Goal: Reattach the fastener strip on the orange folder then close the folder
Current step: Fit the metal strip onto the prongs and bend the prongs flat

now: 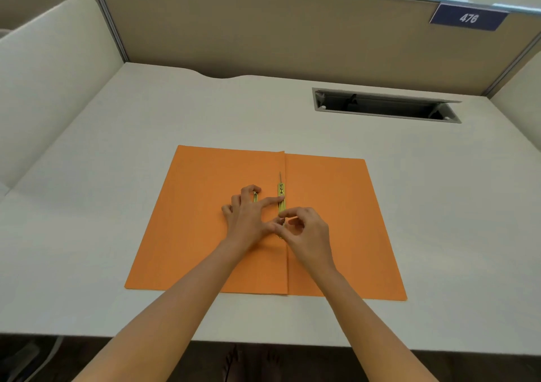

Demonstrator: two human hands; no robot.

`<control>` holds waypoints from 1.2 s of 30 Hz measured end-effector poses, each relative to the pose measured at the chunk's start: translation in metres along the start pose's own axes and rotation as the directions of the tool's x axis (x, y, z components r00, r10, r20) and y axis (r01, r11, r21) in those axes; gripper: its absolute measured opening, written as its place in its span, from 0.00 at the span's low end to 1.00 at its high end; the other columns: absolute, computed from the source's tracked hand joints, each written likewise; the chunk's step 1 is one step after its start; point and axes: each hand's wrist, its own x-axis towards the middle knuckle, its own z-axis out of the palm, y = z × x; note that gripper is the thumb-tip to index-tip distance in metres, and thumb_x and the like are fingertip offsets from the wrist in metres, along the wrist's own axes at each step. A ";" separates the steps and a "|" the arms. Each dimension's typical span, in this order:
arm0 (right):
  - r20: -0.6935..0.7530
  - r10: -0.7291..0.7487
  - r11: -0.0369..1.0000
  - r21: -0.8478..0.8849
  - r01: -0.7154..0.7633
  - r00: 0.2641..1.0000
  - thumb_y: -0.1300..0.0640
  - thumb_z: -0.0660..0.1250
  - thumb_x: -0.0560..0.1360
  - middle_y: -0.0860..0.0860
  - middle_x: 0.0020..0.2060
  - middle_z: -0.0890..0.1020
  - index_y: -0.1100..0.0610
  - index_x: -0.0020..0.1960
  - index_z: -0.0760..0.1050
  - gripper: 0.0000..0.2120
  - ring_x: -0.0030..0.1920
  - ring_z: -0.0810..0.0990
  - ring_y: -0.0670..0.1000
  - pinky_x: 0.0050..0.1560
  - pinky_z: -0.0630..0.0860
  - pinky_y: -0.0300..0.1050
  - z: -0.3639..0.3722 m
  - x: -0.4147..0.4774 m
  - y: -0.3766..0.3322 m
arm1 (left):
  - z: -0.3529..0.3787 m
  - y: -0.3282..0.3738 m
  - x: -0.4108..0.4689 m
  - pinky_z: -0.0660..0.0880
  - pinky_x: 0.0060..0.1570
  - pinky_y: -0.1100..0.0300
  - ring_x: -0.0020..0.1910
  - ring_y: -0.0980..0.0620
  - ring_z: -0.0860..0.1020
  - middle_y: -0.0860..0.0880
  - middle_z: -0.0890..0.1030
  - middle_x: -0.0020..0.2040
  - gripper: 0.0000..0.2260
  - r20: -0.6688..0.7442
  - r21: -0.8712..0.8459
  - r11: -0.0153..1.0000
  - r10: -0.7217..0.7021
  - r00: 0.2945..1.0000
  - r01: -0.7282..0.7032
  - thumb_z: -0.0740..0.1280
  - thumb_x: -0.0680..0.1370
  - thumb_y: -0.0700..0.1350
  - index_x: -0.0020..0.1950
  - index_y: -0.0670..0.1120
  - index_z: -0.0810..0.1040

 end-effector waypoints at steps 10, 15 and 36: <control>0.006 -0.085 0.974 -0.212 0.084 0.996 0.65 0.69 0.73 0.54 0.42 0.82 0.59 0.46 0.82 0.05 0.43 0.80 0.52 0.48 0.77 0.47 -0.010 -0.005 0.008 | 0.000 0.000 0.000 0.59 0.55 0.50 0.61 0.46 0.65 0.53 0.64 0.67 0.20 -0.008 0.015 1.000 -0.007 1.000 0.007 0.66 0.70 0.66 0.62 0.72 0.71; 0.025 -0.112 0.963 -0.244 0.115 0.993 0.65 0.68 0.74 0.56 0.42 0.80 0.61 0.48 0.81 0.05 0.42 0.80 0.54 0.46 0.77 0.49 -0.007 -0.004 0.004 | 0.001 0.000 0.001 0.59 0.54 0.50 0.61 0.46 0.65 0.53 0.64 0.66 0.20 -0.013 0.009 1.000 -0.001 1.000 0.001 0.65 0.70 0.66 0.62 0.71 0.71; 0.098 -0.036 0.835 -0.544 0.084 0.995 0.62 0.59 0.80 0.59 0.45 0.78 0.64 0.51 0.78 0.10 0.43 0.78 0.58 0.40 0.72 0.49 0.007 -0.011 -0.017 | -0.001 0.001 0.002 0.59 0.54 0.51 0.60 0.47 0.66 0.52 0.65 0.66 0.19 -0.015 -0.015 1.000 -0.012 1.000 0.012 0.67 0.69 0.65 0.61 0.70 0.73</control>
